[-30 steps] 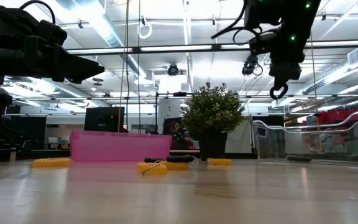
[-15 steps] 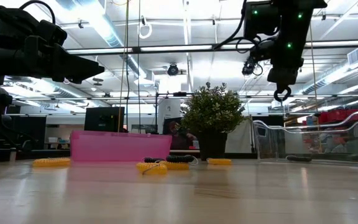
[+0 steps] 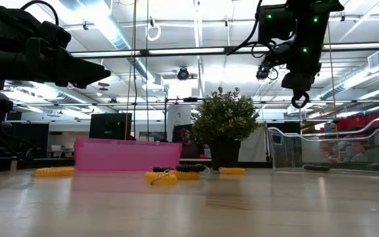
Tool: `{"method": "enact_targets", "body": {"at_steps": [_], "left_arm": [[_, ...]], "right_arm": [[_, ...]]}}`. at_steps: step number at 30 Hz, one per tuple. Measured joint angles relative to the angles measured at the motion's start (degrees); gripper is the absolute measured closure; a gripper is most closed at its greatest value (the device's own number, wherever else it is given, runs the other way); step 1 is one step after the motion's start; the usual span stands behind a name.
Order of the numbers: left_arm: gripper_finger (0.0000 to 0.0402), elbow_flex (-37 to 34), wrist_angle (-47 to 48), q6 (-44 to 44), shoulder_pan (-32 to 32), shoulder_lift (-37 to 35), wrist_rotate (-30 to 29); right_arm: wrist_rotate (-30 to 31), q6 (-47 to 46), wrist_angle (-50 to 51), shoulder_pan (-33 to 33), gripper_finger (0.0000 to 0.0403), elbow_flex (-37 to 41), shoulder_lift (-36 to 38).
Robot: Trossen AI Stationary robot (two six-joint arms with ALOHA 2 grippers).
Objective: Sort spring keychains
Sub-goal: Put the black spring keychain into the transparent bin, then put the yellow spring keychain into the pink bin
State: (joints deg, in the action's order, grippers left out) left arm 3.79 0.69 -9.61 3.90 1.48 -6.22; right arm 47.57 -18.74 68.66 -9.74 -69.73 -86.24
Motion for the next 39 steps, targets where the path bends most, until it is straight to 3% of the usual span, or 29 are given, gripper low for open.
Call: {"method": "enact_targets", "body": {"at_steps": [11,20,29,37,39], "left_arm": [[0.0202,-0.02,0.0,0.0,0.0,0.0,0.0],[0.0202,-0.01,0.0,0.0,0.0,0.0,0.0],[0.0202,0.0,0.0,0.0,-0.01,0.0,0.0],[0.0202,-0.01,0.0,0.01,-0.01,0.0,0.0],[0.0202,-0.02,0.0,0.0,-0.01,0.01,0.0]], "right_arm": [[0.0,1.25,-0.02,0.0,0.0309,0.0,0.0],[-0.34,3.32,-1.11,0.02,0.031,-0.02,-0.02],[-0.61,5.36,-9.22,0.02,0.031,-0.02,-0.02],[-0.57,19.47,-12.67,0.02,0.031,-0.02,-0.02],[-0.57,19.04,-12.79,0.02,0.031,-0.02,-0.02]]}}
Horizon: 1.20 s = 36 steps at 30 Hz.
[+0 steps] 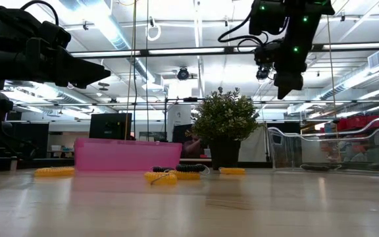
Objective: Sort spring keychains
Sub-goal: Put the yellow spring keychain into the pink bin
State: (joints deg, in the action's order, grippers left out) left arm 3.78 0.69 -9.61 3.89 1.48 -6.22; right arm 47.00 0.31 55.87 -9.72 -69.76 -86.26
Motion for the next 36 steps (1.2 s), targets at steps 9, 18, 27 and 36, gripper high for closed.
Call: {"method": "enact_targets", "body": {"at_steps": [9,18,27,36], "left_arm": [[0.0202,0.01,0.0,0.0,0.0,0.0,0.0],[0.0202,0.02,0.02,0.0,0.0,-0.01,-0.01],[0.0202,0.02,0.0,0.0,-0.01,0.01,0.0],[0.0202,0.02,0.0,0.0,0.01,0.01,0.0]], "right_arm": [[-17.36,6.68,-26.04,3.7,0.031,11.19,6.27],[-60.22,6.71,-70.29,-2.56,0.031,36.14,31.88],[-62.44,3.15,-86.15,-2.67,0.031,47.59,46.48],[-60.62,0.44,-101.29,-1.18,0.031,57.81,55.82]]}}
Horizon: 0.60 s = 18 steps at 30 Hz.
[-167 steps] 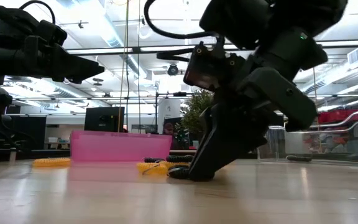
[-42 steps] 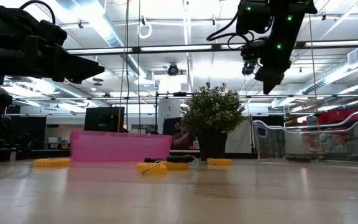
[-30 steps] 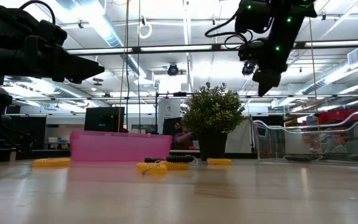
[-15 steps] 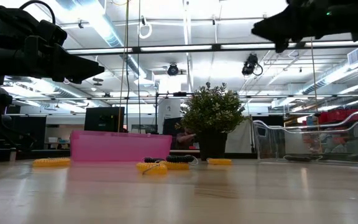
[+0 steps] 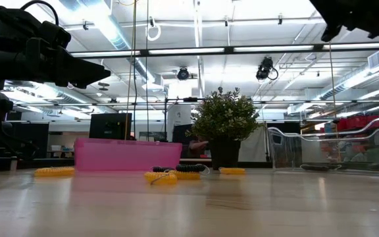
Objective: Sort spring keychains
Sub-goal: Put the yellow spring keychain into the pink bin
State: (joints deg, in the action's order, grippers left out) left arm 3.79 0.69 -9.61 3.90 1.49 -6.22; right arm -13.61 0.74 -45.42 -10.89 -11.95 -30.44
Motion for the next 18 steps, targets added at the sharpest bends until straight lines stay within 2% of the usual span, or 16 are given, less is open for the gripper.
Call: {"method": "enact_targets", "body": {"at_steps": [4,9,14,18], "left_arm": [[0.0202,-0.01,0.0,0.01,-0.01,-0.02,0.0],[0.0202,-0.01,0.0,0.0,-0.01,0.0,0.0],[0.0202,0.0,0.0,0.0,0.0,0.0,0.0],[0.0202,0.0,0.0,0.0,0.0,0.0,0.0]], "right_arm": [[-0.47,-1.19,0.41,0.69,0.031,2.27,5.45],[-0.61,-2.0,8.8,3.07,0.031,2.43,13.32],[1.59,-1.47,13.03,8.57,0.031,2.43,18.49],[3.95,1.12,10.05,14.16,0.031,4.89,19.99]]}}
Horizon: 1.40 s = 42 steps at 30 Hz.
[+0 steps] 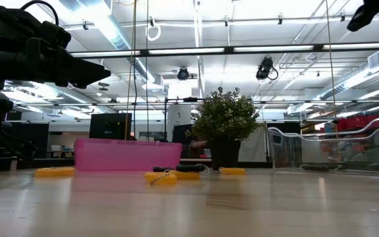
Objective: Sort spring keychains
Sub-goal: Put the yellow spring keychain into the pink bin
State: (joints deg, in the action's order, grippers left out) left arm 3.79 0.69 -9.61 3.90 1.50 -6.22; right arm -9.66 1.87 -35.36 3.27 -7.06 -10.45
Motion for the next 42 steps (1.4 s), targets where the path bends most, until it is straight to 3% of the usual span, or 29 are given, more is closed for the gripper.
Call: {"method": "enact_targets", "body": {"at_steps": [5,14,19,30,35,38,42], "left_arm": [[0.0202,0.0,0.0,0.0,-0.01,-0.02,0.0],[0.0202,0.0,0.0,0.0,0.0,-0.01,0.0],[0.0202,0.0,0.02,0.0,-0.02,0.0,0.0],[0.0202,0.0,0.04,0.0,0.0,0.0,0.0],[0.0202,0.0,0.04,0.0,0.0,0.0,0.0],[0.0202,-0.01,0.04,0.0,0.0,0.0,0.0],[0.0202,0.0,0.02,0.0,-0.02,0.0,-0.01]], "right_arm": [[2.79,0.59,-8.91,2.68,0.031,5.82,2.81],[1.66,-0.04,-0.79,2.42,0.031,5.95,10.5],[1.1,-1.12,-0.1,2.15,0.031,5.98,10.46],[1.71,1.39,18.37,-0.44,0.031,5.95,10.46],[4.61,4.43,34.24,-0.58,0.031,5.95,10.46],[11.35,2.37,34.56,-0.66,0.031,6.01,10.33],[12.23,2.83,34.6,-0.68,0.031,5.95,10.31]]}}
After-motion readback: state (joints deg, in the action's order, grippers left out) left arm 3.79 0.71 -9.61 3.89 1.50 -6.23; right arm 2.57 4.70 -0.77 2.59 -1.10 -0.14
